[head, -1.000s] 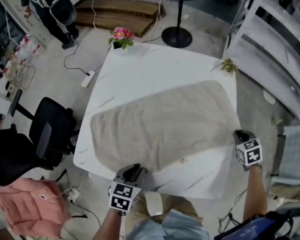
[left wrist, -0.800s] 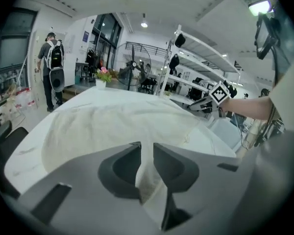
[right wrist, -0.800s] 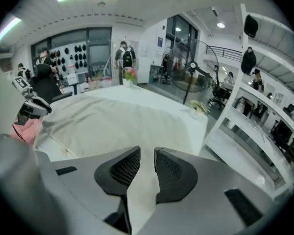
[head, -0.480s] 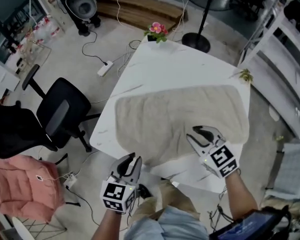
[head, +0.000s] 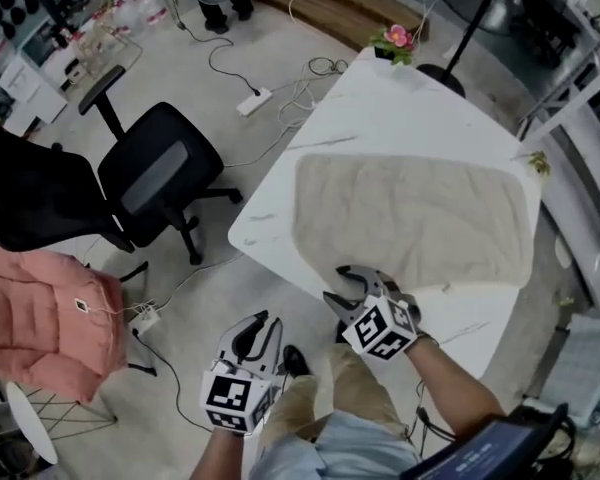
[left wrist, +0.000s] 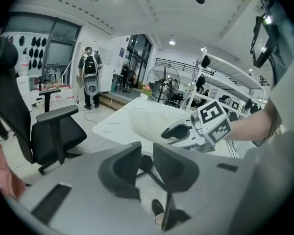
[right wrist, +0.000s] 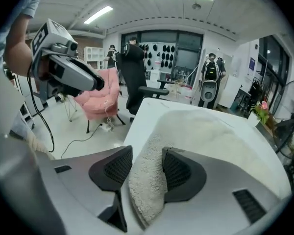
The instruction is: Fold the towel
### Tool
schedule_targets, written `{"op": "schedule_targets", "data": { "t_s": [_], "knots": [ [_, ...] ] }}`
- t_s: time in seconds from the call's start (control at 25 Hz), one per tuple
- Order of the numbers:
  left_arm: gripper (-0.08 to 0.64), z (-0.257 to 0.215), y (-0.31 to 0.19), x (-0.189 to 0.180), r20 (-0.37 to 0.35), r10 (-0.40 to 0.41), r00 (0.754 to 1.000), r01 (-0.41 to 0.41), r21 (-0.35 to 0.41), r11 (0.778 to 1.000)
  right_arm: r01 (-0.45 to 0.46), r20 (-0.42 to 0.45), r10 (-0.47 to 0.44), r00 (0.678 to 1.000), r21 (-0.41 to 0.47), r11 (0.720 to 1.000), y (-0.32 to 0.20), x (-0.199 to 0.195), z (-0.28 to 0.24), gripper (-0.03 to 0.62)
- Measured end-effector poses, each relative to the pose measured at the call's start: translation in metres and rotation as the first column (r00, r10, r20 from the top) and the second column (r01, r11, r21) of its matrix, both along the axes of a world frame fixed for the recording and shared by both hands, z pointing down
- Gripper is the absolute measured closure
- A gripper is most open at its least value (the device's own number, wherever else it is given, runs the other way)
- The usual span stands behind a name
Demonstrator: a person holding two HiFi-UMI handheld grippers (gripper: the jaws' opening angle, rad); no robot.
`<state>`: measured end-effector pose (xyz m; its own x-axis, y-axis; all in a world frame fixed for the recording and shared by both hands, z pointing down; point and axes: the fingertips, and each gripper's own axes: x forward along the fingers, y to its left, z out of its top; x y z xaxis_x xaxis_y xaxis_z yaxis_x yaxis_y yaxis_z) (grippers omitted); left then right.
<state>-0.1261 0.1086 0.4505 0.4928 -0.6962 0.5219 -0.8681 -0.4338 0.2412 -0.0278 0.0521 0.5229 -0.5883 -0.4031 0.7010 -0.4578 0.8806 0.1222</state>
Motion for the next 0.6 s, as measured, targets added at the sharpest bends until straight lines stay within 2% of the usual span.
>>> {"op": "schedule_targets", "data": {
  "t_s": [0.08,0.12,0.16,0.2,0.24,0.28,0.36,0.4,0.44,0.48,0.52,0.56,0.6],
  "knots": [
    [0.483,0.004,0.002,-0.01,-0.001,-0.023,1.0,0.023,-0.013,1.0,0.012,-0.005,-0.012,1.0,-0.019,1.0,-0.004,-0.004,0.003,0.397],
    [0.484,0.005,0.001,-0.011,-0.002,-0.03,1.0,0.03,-0.018,0.999,0.012,0.002,-0.012,1.0,-0.029,0.999,-0.007,-0.004,0.002,0.452],
    [0.485,0.006,-0.001,-0.011,-0.002,-0.033,0.999,0.033,-0.021,0.999,0.0,0.031,0.001,1.0,-0.056,0.998,-0.011,-0.003,-0.001,0.537],
    [0.485,0.005,-0.004,-0.008,-0.002,-0.03,1.0,0.03,-0.021,0.999,-0.026,0.096,0.037,0.995,-0.111,0.994,-0.016,0.0,-0.006,0.546],
    [0.486,0.003,-0.007,-0.003,-0.002,-0.023,1.0,0.023,-0.019,1.0,-0.063,0.188,0.099,0.977,-0.189,0.98,-0.024,0.005,-0.014,0.548],
    [0.486,0.0,-0.011,0.004,-0.002,-0.012,1.0,0.012,-0.015,1.0,-0.104,0.289,0.186,0.939,-0.278,0.955,-0.036,0.014,-0.023,0.548],
    [0.486,-0.004,-0.019,0.017,-0.003,0.013,1.0,-0.013,-0.009,1.0,-0.184,0.429,0.385,0.817,-0.44,0.879,-0.067,0.045,-0.038,0.548],
    [0.486,-0.006,-0.022,0.024,-0.002,0.025,1.0,-0.025,-0.008,1.0,-0.233,0.448,0.473,0.758,-0.492,0.839,-0.083,0.066,-0.038,0.546],
    [0.488,-0.006,-0.024,0.03,-0.001,0.036,0.999,-0.036,-0.009,0.999,-0.292,0.437,0.544,0.716,-0.52,0.803,-0.098,0.089,-0.033,0.545],
    [0.488,-0.006,-0.027,0.035,0.002,0.046,0.999,-0.046,-0.01,0.999,-0.357,0.407,0.595,0.693,-0.524,0.774,-0.11,0.112,-0.024,0.536],
    [0.488,-0.005,-0.028,0.039,0.007,0.054,0.998,-0.054,-0.013,0.998,-0.411,0.373,0.625,0.686,-0.51,0.756,-0.119,0.13,-0.016,0.514],
    [0.488,-0.003,-0.03,0.043,0.012,0.062,0.998,-0.061,-0.016,0.998,-0.444,0.349,0.634,0.69,-0.488,0.752,-0.125,0.142,-0.011,0.495],
    [0.489,-0.001,-0.032,0.046,0.017,0.068,0.998,-0.067,-0.019,0.998,-0.459,0.338,0.627,0.702,-0.459,0.761,-0.129,0.148,-0.011,0.487]
  ]
}}
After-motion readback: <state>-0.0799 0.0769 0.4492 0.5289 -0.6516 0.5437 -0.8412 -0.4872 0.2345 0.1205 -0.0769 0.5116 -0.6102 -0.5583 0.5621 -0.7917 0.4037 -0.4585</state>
